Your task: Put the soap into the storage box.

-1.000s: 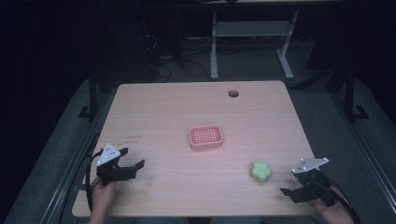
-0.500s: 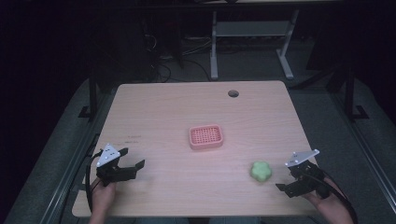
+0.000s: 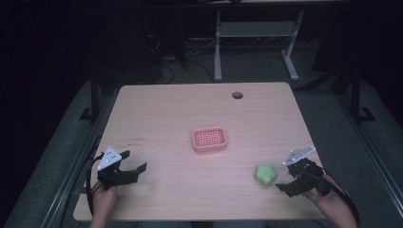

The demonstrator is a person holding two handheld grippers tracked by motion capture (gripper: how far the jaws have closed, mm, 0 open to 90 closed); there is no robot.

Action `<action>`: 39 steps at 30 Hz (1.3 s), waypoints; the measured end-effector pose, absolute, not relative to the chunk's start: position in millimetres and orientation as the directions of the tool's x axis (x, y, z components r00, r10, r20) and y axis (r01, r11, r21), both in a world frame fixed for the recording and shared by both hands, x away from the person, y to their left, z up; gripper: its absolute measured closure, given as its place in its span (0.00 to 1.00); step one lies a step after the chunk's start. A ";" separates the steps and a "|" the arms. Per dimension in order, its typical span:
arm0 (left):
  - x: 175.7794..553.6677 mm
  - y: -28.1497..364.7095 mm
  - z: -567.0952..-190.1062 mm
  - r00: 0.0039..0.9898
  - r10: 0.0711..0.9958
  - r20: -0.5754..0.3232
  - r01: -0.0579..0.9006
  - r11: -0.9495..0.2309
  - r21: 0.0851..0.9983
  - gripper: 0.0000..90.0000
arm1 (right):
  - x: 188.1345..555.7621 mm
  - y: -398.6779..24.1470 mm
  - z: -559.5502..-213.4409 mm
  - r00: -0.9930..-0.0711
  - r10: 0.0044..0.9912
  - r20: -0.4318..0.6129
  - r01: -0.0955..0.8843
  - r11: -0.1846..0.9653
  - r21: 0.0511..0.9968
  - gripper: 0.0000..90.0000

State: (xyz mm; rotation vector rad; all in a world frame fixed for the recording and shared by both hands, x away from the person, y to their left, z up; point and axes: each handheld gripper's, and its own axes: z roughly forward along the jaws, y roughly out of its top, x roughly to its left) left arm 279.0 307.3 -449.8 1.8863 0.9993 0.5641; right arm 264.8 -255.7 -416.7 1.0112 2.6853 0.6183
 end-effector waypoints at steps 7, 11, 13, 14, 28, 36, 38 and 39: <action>278.3 307.6 -449.2 0.571 0.821 -0.016 0.409 -0.268 0.872 0.16 | 269.9 -247.8 -413.6 -0.759 0.650 -0.047 0.570 0.697 0.436 0.23; 278.2 307.6 -449.0 0.573 0.819 -0.016 0.409 -0.269 0.872 0.16 | 274.0 -238.8 -415.4 -0.771 0.635 -0.051 0.560 0.714 0.421 0.23; 278.1 307.9 -448.9 0.572 0.820 -0.016 0.409 -0.268 0.872 0.16 | 275.7 -233.7 -416.7 -0.773 0.633 -0.051 0.562 0.719 0.408 0.23; 278.0 307.9 -449.1 0.570 0.821 -0.022 0.409 -0.261 0.874 0.16 | 278.5 -229.6 -418.3 -0.780 0.623 -0.055 0.553 0.728 0.404 0.23; 277.5 307.8 -448.5 0.574 0.819 -0.016 0.406 -0.267 0.874 0.16 | 295.5 -209.9 -427.4 -0.786 0.617 -0.035 0.565 0.740 0.365 0.21; 277.4 308.3 -448.2 0.575 0.818 -0.015 0.405 -0.269 0.874 0.16 | 304.6 -202.7 -434.6 -0.790 0.612 -0.032 0.567 0.751 0.339 0.21; 277.5 308.6 -448.3 0.576 0.818 -0.015 0.404 -0.269 0.874 0.16 | 308.0 -202.0 -437.8 -0.785 0.620 -0.014 0.580 0.742 0.336 0.22; 277.5 308.6 -448.3 0.576 0.818 -0.015 0.404 -0.269 0.874 0.16 | 308.0 -202.0 -437.8 -0.785 0.620 -0.014 0.580 0.742 0.336 0.22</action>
